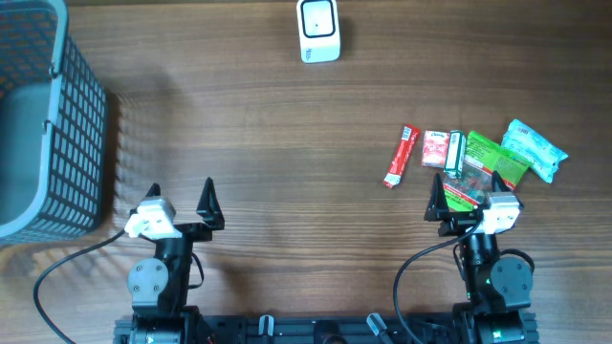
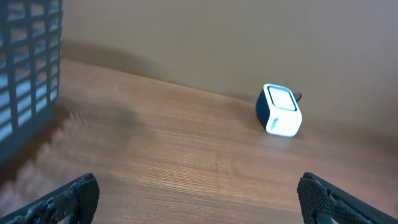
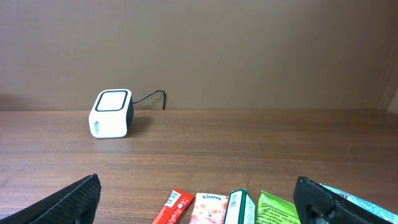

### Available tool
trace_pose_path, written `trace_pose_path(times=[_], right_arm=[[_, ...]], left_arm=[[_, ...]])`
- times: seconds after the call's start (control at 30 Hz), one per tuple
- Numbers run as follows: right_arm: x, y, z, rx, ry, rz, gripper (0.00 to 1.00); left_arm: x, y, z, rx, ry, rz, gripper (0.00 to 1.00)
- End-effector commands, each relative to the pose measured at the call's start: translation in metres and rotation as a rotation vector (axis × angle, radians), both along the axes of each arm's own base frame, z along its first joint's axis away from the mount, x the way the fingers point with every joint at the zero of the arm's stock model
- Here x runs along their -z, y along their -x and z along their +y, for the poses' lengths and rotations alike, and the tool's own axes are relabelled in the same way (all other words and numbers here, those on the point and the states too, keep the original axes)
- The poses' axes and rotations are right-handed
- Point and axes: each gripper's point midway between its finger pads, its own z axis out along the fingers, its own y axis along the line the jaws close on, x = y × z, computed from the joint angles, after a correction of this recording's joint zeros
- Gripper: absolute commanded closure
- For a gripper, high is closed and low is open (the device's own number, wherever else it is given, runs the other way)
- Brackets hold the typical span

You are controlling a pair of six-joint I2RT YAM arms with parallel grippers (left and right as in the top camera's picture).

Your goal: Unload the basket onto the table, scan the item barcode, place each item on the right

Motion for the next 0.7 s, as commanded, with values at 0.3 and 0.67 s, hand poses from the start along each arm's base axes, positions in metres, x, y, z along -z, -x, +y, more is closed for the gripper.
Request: trace_pose_path(times=[0.3,0.67], right_arm=[[-0.0022,0.0005,0.0012,-0.01,0.016,-0.011,0.0],[-0.0022,0.0005,0.0012,-0.01,0.016,-0.011,0.0]], left_arm=[[0.0007,0.0006,-0.0057,0.045,-0.129,-0.005,0.0],[0.0006,0.0006,-0.0057,0.045,-0.129,-0.005,0.0]])
